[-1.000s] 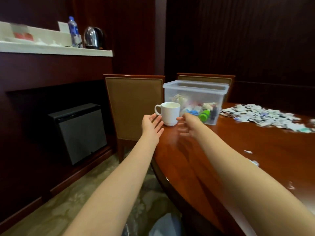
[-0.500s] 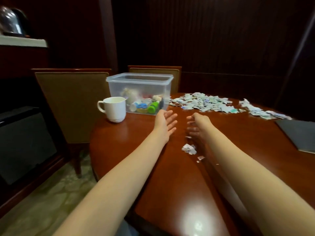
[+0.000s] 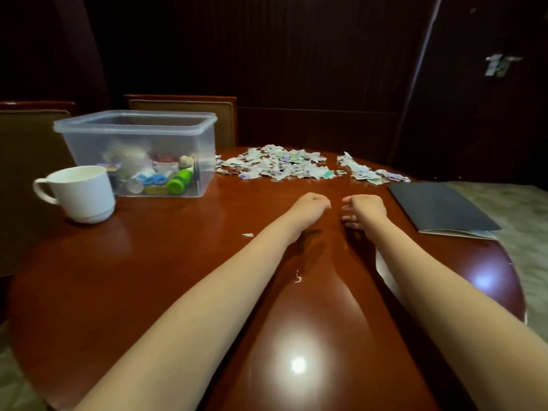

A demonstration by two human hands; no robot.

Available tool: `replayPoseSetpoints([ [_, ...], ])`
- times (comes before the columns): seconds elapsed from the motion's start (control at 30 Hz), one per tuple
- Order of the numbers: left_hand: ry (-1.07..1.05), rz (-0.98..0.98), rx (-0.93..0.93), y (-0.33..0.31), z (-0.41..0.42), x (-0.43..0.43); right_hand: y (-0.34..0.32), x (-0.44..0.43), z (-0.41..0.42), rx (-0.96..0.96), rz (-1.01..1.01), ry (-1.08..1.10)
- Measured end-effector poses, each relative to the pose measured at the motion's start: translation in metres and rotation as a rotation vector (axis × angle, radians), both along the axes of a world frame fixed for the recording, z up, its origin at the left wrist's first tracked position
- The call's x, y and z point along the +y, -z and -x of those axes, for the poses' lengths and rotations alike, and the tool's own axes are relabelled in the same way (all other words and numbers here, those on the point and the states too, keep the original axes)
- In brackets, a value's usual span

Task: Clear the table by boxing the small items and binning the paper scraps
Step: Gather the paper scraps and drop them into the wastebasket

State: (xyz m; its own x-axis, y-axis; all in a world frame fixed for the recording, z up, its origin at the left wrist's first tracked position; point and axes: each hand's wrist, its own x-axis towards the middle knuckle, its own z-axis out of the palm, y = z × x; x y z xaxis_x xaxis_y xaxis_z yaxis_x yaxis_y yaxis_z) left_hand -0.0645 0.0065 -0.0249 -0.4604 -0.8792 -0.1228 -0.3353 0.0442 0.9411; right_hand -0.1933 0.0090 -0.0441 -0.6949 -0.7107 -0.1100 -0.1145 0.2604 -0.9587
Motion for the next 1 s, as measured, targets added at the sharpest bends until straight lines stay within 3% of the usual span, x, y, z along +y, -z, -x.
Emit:
replayPoseSetpoints([
  [0.17, 0.120, 0.073, -0.185, 0.006, 0.017, -0.019, 0.006, 0.001, 0.029, 0.331, 0.009, -0.027],
  [0.37, 0.281, 0.411, -0.624, 0.033, 0.025, -0.056, 0.022, -0.007, 0.051, 0.459, -0.033, -0.018],
  [0.77, 0.241, 0.874, -0.735, 0.043, 0.052, -0.109, 0.024, -0.067, 0.085, 0.822, -0.171, -0.058],
  [1.0, 0.114, 0.956, -0.748, 0.045, 0.073, -0.145, 0.026, -0.113, 0.110, 0.950, -0.121, -0.013],
])
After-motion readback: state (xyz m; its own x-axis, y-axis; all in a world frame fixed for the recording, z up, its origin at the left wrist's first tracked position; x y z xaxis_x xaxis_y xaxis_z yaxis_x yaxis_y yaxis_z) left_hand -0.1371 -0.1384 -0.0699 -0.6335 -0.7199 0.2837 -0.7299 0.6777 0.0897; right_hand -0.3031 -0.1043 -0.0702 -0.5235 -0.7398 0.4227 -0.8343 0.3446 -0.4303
